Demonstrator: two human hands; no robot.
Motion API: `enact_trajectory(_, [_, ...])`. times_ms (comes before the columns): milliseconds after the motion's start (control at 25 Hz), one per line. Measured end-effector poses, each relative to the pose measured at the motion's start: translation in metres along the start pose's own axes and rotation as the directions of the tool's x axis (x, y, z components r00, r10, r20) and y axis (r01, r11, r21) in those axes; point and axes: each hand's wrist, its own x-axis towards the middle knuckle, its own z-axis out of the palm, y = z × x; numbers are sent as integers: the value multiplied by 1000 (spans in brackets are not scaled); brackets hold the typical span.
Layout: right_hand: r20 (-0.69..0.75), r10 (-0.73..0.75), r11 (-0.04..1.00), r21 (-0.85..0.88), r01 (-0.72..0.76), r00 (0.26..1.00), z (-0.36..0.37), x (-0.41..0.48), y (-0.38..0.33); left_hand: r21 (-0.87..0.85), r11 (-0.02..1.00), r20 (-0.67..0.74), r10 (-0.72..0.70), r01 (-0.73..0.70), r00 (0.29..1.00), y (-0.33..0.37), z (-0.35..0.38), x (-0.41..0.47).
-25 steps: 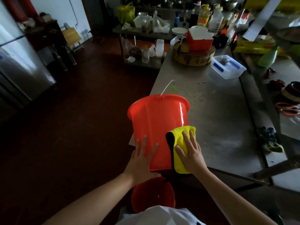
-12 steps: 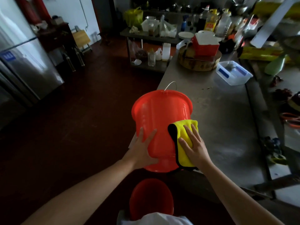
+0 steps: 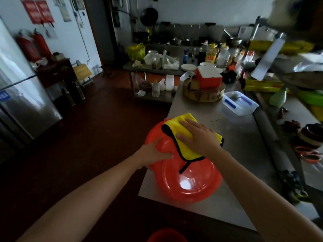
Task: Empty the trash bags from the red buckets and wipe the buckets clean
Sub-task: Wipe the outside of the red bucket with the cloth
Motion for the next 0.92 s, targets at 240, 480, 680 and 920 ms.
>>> enact_trajectory(240, [96,237,968,-108,-226,967,26,63,13,-243,948,114,-183,207,976,-2,-8,48])
enact_trajectory(480, [-24,348,935,-56,-349,937,57,68,33,-164,982,9,92,-90,996,-35,36,125])
enact_trajectory(680, [70,362,931,-77,-357,929,80,80,56,-167,985,-46,39,-46,998,-21,25,141])
enact_trajectory(920, [195,334,939,-150,-308,922,101,72,54,-164,984,-65,-82,70,995,-36,37,131])
